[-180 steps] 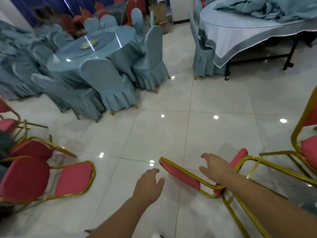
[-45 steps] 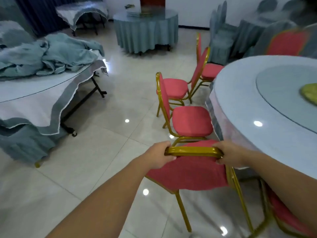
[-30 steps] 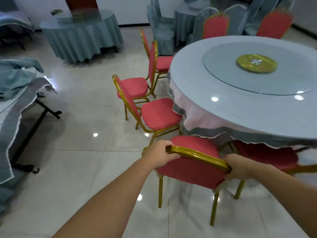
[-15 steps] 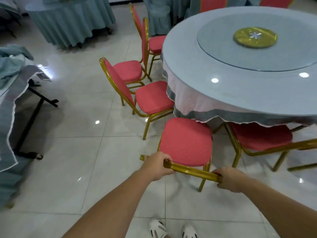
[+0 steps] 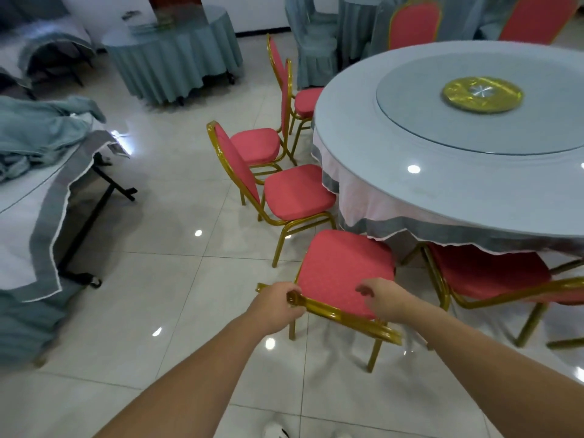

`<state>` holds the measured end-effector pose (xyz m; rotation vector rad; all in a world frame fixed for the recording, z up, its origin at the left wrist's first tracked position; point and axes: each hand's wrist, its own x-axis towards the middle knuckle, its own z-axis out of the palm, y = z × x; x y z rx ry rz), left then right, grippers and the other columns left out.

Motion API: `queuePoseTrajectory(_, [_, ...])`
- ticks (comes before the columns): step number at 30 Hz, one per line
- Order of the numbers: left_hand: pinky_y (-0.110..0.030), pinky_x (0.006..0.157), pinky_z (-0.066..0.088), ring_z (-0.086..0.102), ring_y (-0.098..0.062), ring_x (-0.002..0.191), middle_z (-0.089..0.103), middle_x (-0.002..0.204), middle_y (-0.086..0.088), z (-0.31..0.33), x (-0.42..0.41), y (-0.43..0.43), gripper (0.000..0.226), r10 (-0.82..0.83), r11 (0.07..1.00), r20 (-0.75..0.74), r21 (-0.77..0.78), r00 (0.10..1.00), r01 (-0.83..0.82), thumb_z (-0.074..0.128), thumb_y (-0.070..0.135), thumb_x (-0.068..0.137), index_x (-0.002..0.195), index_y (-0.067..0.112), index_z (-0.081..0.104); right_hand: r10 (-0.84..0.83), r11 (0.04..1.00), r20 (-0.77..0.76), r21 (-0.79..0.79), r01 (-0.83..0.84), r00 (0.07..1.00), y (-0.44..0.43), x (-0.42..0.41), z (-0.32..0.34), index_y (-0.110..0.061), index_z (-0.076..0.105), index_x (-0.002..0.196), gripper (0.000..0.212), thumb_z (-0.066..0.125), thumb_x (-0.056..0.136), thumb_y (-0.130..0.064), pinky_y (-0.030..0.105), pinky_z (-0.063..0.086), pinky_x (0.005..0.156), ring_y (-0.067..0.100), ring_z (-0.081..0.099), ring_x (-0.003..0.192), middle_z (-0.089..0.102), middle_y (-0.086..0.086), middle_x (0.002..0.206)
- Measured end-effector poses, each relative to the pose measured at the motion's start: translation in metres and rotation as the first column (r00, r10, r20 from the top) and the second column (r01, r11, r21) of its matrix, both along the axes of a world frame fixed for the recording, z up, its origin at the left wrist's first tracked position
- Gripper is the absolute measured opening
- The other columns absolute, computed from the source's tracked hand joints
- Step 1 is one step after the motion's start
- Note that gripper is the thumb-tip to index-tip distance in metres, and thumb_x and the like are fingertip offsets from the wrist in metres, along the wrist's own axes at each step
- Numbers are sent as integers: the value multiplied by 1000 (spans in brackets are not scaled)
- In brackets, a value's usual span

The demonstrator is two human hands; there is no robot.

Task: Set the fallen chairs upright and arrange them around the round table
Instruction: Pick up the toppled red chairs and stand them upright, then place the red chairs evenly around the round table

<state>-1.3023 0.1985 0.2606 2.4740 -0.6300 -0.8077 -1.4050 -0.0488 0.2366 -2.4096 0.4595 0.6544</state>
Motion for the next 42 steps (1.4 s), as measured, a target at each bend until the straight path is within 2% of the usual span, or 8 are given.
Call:
queuePoseTrajectory(11, [-22, 89, 49, 58, -5, 108, 60, 115, 16, -3, 13, 2, 40, -28, 997, 44, -72, 999, 31, 77, 34, 91, 129, 30, 65, -82, 981, 111, -169, 100, 990, 35, 0, 5, -20, 35, 155, 70, 58, 97, -51, 40, 44, 109, 27, 53, 132, 54, 7, 147])
queuePoseTrajectory(16, [-37, 101, 56, 61, -5, 109, 62, 125, 17, -29, 42, 4, 55, -102, 993, 1, -55, 995, 102, 80, 49, 79, 131, 40, 61, -90, 991, 97, -88, 98, 991, 54, 8, -3, -28, 28, 160, 98, 61, 81, -76, 36, 36, 118, 21, 40, 144, 40, -2, 160])
queuePoseTrajectory(19, [-58, 124, 23, 54, -9, 122, 61, 127, 21, -42, 63, 5, 70, -213, 976, -11, 44, 977, 213, 72, 73, 69, 132, 44, 59, -109, 990, 2, -87, 108, 994, 61, 13, -11, -31, 27, 160, 105, 68, 75, -78, 35, 37, 117, 19, 41, 144, 40, -4, 160])
queuePoseTrajectory(22, [-57, 118, 7, 50, -7, 121, 62, 120, 25, -49, 77, 5, 68, -273, 956, -87, 87, 958, 281, 68, 86, 64, 121, 49, 63, -232, 972, -79, 9, 234, 969, 59, 11, -14, -38, 41, 151, 106, 72, 61, -84, 29, 46, 105, 11, 52, 127, 55, -12, 141])
queuePoseTrajectory(25, [-43, 110, 17, 47, -3, 120, 59, 115, 28, -65, 87, 9, 79, -314, 945, -120, 60, 942, 322, 64, 99, 51, 114, 50, 66, -256, 955, -131, 120, 271, 958, 63, 3, -11, -44, 51, 134, 78, 77, 67, -73, 20, 47, 93, 0, 57, 105, 57, -27, 113])
queuePoseTrajectory(30, [-56, 126, 6, 32, 1, 138, 52, 136, 30, -85, 110, -2, 87, -587, 803, -45, 88, 808, 589, 69, 93, 54, 129, 49, 63, -280, 939, -51, -225, 262, 959, 60, -11, -50, -42, 61, 114, 31, 55, 84, -41, 28, 56, 82, 7, 67, 98, 67, -19, 103])
queuePoseTrajectory(35, [-41, 127, -3, 49, 2, 127, 69, 121, 21, -79, 120, -30, 33, -713, 697, -8, 97, 701, 710, 62, 31, 90, 121, 39, 72, -270, 932, -43, -263, 250, 962, 41, -10, -56, -37, 63, 109, 28, 48, 85, -35, 28, 57, 77, 7, 67, 88, 68, -17, 97])
queuePoseTrajectory(42, [-34, 117, 29, 60, -11, 114, 70, 121, 26, -79, 142, -67, 43, -691, 697, -74, 192, 719, 691, 57, 27, 92, 125, 53, 65, -256, 934, -29, -264, 240, 966, 14, 8, -63, -36, 64, 109, 28, 48, 90, -24, 26, 55, 73, 10, 61, 78, 66, -14, 91])
